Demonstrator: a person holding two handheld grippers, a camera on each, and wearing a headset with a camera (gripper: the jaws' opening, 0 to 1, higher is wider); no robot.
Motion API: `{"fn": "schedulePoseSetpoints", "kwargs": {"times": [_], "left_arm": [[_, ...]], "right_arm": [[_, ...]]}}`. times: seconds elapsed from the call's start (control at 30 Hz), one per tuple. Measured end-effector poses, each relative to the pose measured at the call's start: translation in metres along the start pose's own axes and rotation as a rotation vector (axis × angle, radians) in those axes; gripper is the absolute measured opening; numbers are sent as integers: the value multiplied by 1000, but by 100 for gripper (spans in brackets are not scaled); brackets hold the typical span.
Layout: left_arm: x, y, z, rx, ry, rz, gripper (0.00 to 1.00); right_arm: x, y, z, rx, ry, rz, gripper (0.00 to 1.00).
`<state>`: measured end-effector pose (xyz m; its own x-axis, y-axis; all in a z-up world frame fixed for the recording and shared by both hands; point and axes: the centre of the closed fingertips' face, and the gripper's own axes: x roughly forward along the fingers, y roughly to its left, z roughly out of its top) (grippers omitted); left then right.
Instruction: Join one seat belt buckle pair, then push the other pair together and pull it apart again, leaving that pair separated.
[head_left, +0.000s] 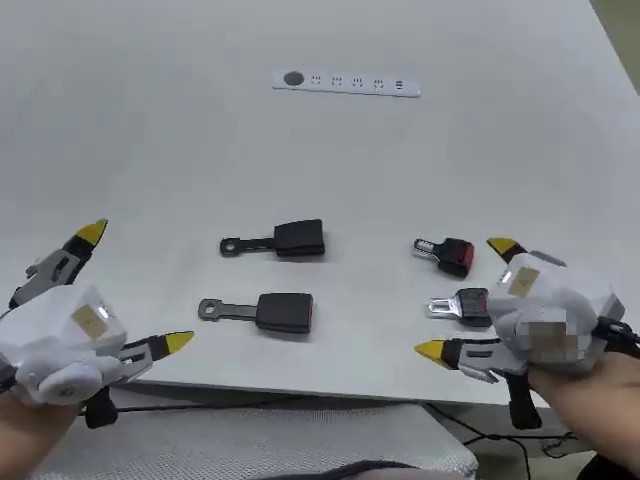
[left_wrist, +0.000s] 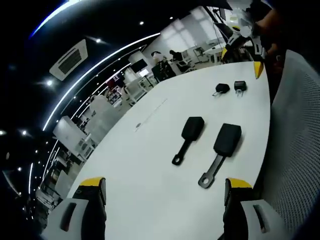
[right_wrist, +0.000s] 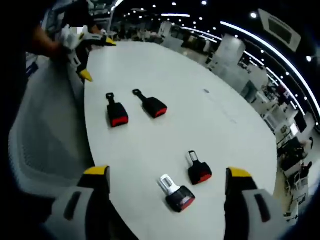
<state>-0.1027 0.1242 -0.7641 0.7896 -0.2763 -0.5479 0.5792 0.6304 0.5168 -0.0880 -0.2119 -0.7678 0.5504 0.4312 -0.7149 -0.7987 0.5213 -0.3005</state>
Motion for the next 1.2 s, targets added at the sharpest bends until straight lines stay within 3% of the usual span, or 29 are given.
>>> {"fn": "schedulePoseSetpoints", "kwargs": {"times": [0.13,0.67,0.9,1.2], "left_arm": [[0,0,0,10,3,2,97],[0,-2,-1,17,11,-5,96],[0,-6,-3,24,22,-24,92],[-1,-5,0,32,16,-16,93]], "right_arm": [[2,5,-5,26,30,15,95],[4,8,-2,20,30,29,91],[4,19,-4,29,42,77,78],[2,9,1,13,17,13,91]]}}
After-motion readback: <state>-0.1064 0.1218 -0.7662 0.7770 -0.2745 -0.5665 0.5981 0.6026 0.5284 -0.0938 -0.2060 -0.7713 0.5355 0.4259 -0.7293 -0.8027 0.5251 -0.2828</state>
